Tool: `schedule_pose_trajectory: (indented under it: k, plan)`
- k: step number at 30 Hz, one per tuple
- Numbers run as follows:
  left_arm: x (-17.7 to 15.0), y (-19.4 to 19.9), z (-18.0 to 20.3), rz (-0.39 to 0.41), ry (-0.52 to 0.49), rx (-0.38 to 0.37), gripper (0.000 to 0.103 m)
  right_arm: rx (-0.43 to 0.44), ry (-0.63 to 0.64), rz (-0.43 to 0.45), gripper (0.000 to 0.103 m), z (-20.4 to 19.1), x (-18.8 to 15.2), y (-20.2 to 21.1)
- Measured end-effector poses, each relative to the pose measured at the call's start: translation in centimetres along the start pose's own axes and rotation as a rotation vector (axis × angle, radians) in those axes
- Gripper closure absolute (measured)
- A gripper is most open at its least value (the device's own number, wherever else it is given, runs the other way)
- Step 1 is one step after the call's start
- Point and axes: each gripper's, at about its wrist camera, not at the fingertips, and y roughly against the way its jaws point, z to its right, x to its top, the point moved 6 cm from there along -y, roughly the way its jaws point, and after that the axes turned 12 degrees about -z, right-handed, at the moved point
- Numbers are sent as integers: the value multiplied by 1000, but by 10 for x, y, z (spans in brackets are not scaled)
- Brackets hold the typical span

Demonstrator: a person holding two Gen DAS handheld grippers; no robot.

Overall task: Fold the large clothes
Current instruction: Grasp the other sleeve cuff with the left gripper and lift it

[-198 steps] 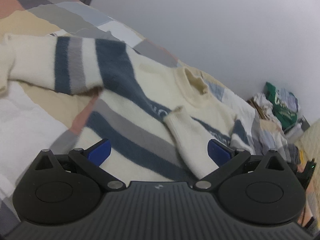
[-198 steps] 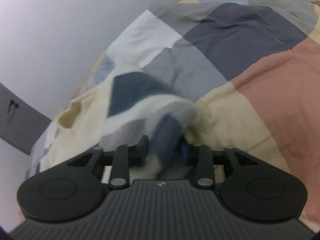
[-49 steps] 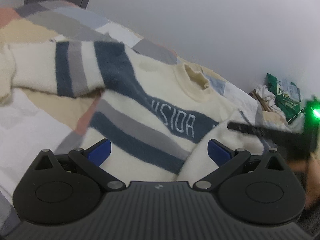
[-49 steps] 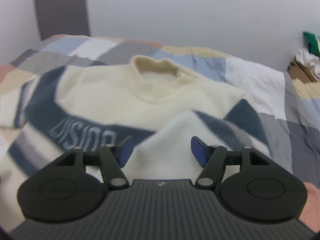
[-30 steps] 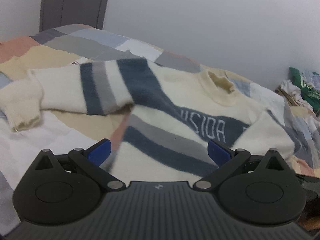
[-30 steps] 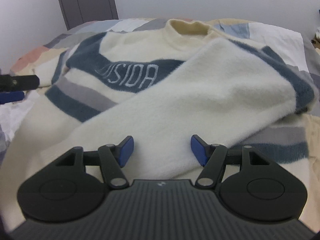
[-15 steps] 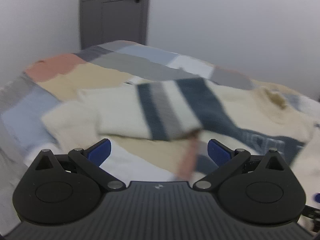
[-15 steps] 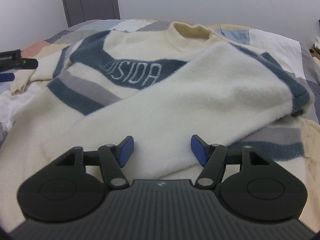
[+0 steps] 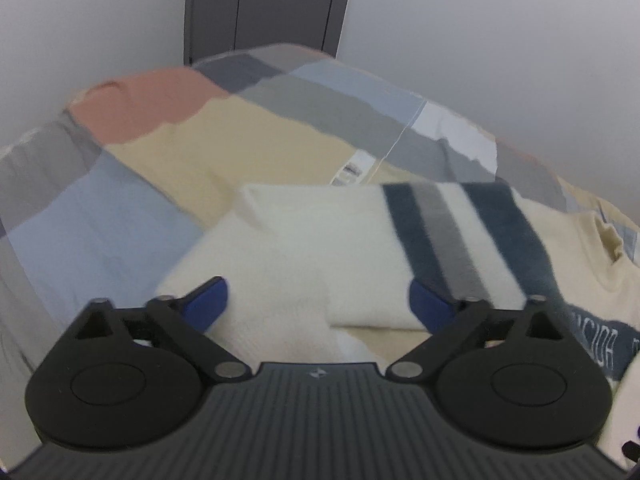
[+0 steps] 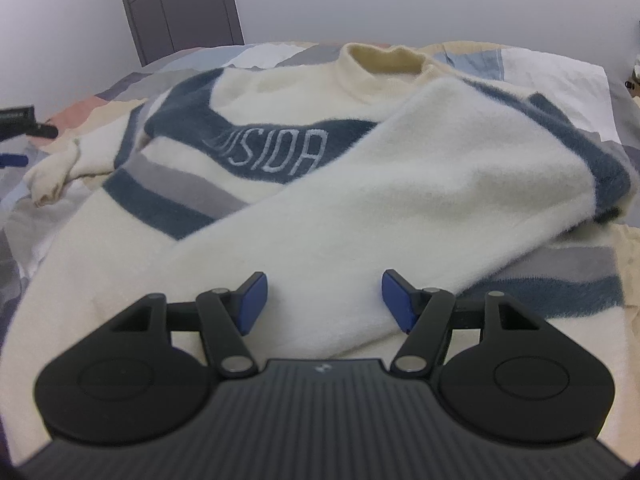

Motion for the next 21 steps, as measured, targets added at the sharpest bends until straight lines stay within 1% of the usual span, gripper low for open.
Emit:
schedule_pose_trajectory:
  k: [2, 4, 6, 7, 9, 11, 12, 13, 14, 15, 16, 17, 19, 20, 21]
  plan:
    - [1, -5, -2, -4, -18, -21, 19, 3, -7, 1, 38, 1, 1, -2]
    - [3, -9, -2, 0, -40, -32, 21, 2, -8, 3, 38, 1, 1, -2]
    - [0, -18, 1, -18, -65, -25, 28, -1, 0, 3, 38, 1, 1, -3]
    - [-2, -23, 3, -32, -78, -6, 33, -2, 4, 3, 37, 2, 1, -3]
    - [-9, -36, 6, -69, -110, 59, 35, 0, 8, 4, 35, 1, 1, -4]
    - [-16, -47, 11, -100, -160, 161, 38, 1, 11, 6, 32, 0, 1, -6]
    - [-19, -51, 14, -104, -184, 199, 42, 0, 15, 7, 31, -1, 2, -7]
    - [-21, -53, 16, -102, -207, 243, 54, -4, 20, 7, 31, -2, 2, -7]
    - [-21, -52, 18, -93, -217, 286, 66, -8, 25, 8, 31, -3, 2, -8]
    - [-20, -49, 19, -79, -202, 297, 72, -12, 30, 8, 31, -4, 3, -8]
    - [-19, -44, 17, -66, -171, 292, 88, -14, 33, 9, 31, -4, 3, -8]
    - [-18, -38, 17, -51, -142, 286, 93, -14, 33, 8, 31, -4, 3, -8]
    - [-16, -25, 17, -2, -115, 293, 95, -10, 26, 6, 31, -4, 4, -8]
    - [-15, -15, 19, 36, -101, 294, 95, -8, 20, 7, 32, -4, 4, -7]
    - [-14, -6, 21, 60, -83, 278, 95, -7, 15, 8, 33, -3, 4, -6]
